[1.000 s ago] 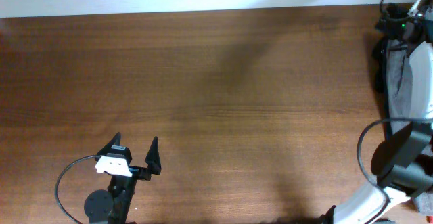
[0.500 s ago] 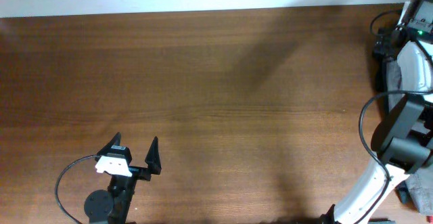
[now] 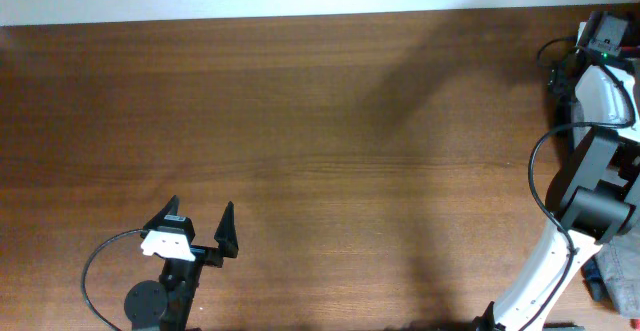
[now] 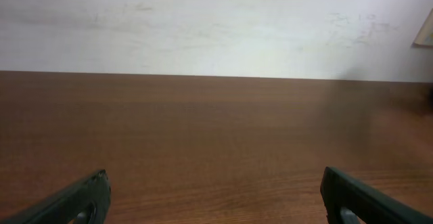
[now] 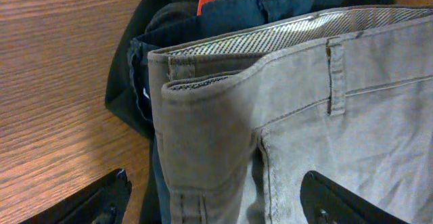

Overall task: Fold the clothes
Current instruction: 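Grasp the grey trousers waistband with the right gripper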

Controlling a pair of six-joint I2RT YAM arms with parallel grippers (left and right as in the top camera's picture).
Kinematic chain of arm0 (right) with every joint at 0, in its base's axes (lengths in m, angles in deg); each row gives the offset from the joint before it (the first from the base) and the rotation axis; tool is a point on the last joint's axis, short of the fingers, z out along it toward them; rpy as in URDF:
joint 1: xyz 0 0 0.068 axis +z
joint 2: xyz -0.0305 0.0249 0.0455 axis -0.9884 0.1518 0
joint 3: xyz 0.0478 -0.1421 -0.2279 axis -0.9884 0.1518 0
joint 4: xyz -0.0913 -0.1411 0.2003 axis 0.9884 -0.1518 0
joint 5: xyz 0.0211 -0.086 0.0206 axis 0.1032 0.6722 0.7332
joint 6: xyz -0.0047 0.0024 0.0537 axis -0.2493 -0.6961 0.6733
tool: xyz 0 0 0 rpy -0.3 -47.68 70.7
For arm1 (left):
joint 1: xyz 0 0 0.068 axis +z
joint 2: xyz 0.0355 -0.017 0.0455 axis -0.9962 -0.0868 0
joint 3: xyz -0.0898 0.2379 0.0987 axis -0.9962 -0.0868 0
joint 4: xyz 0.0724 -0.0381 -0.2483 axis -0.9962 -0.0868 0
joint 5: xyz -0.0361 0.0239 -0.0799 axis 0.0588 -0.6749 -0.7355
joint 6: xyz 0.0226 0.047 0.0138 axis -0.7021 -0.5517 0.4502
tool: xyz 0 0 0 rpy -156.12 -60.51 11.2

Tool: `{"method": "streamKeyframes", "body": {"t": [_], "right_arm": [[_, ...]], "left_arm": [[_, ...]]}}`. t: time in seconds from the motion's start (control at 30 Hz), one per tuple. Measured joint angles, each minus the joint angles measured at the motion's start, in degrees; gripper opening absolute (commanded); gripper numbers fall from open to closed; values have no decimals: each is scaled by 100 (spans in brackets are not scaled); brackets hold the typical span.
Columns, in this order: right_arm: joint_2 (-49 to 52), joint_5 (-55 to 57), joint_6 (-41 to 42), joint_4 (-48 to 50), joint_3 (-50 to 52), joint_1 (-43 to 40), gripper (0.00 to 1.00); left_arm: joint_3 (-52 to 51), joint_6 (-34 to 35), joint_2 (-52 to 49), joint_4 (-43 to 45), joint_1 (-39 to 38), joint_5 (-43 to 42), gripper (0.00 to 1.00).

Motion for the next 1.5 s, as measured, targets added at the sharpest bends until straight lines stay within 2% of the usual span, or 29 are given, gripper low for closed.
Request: {"method": "streamKeyframes", "body": {"t": [0.23, 0.33, 0.4, 0.53, 0.7, 0.8, 1.0, 1.03, 1.13, 1.23, 1.4, 1.43, 1.5], "right_arm": [[271, 22, -17, 131, 0, 0, 75], [361, 50, -55, 192, 0, 0, 62], [385, 127, -55, 236, 0, 0, 59], [385, 442, -35, 363, 0, 0, 46], [385, 680, -87, 389, 0, 24, 17], [385, 754, -63, 391, 0, 63, 10], [385, 850, -61, 391, -2, 114, 10], [385, 866, -59, 391, -2, 120, 15], [385, 898, -39, 387, -2, 151, 17], [385, 942, -15, 385, -2, 190, 9], [385, 984, 26, 363, -13, 199, 8], [385, 984, 26, 354, -13, 199, 10], [385, 984, 57, 343, -17, 199, 22]], "left_arm": [[0, -2, 0, 0, 0, 0, 99], [0, -2, 0, 0, 0, 0, 99], [0, -2, 0, 0, 0, 0, 99], [0, -2, 0, 0, 0, 2, 99], [0, 0, 0, 0, 0, 0, 99], [0, 0, 0, 0, 0, 0, 99], [0, -2, 0, 0, 0, 0, 99], [0, 0, 0, 2, 0, 0, 99], [0, -2, 0, 0, 0, 0, 99], [0, 0, 0, 0, 0, 0, 99], [0, 0, 0, 0, 0, 0, 99], [0, 0, 0, 0, 0, 0, 99], [0, 0, 0, 0, 0, 0, 99]]}}
